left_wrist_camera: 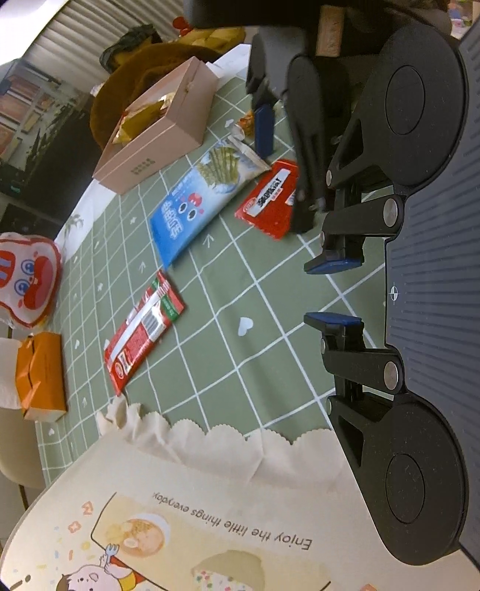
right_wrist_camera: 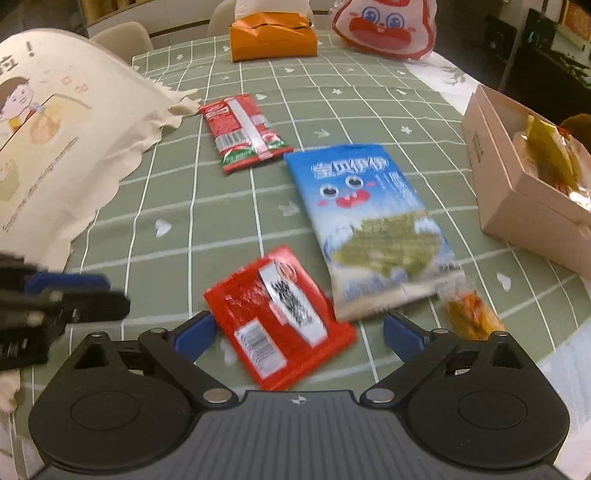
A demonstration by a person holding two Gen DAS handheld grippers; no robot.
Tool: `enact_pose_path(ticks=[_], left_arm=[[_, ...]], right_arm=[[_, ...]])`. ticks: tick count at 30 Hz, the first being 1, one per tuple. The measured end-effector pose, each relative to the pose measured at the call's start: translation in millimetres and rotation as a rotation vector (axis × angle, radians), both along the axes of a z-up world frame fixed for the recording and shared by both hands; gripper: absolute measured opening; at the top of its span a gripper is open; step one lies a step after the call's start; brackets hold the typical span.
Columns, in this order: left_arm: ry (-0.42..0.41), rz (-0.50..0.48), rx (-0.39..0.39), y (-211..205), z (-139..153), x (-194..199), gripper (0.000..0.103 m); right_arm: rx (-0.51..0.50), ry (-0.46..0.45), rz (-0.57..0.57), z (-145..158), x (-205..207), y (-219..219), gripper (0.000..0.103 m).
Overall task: Organize snacks
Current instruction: 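Grasp the red square packet with the right tool while the left tool moves toward the small orange snack, then grasp the small orange-wrapped snack with the left tool while the right tool holds the red packet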
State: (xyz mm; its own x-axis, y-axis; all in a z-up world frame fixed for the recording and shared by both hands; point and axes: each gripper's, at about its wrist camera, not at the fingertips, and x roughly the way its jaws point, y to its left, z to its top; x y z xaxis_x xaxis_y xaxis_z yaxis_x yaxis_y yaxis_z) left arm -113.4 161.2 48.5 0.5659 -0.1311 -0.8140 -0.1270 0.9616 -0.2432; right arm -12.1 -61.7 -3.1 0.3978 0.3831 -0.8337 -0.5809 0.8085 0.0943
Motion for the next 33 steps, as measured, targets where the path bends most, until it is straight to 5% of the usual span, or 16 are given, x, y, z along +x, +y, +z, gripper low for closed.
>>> enact_pose_path(ticks=[7, 16, 24, 28, 33], left_arm=[[0.010, 0.025, -0.021, 6.4, -4.2, 0.9, 0.026], [0.001, 0.022, -0.049, 1.4, -6.7, 14.2, 0.026], [0.020, -0.101, -0.078, -53.7, -11.4, 42.0, 0.026], [0.016, -0.152, -0.074, -78.1, -9.9, 47.0, 0.026], [0.017, -0.171, -0.098, -91.9, -8.9, 52.2, 0.026]], right_arm=[[0.001, -0.015, 0.023, 7.1, -6.0, 6.5, 0.065], [0.031, 0.002, -0.019, 17.5, -18.7, -23.6, 0.059], [0.081, -0.049, -0.202, 42.9, 2.1, -102.8, 0.059], [0.022, -0.072, -0.341, 29.0, 38.5, -142.0, 0.059], [-0.056, -0.057, -0.366, -2.5, 62.7, -147.2, 0.059]])
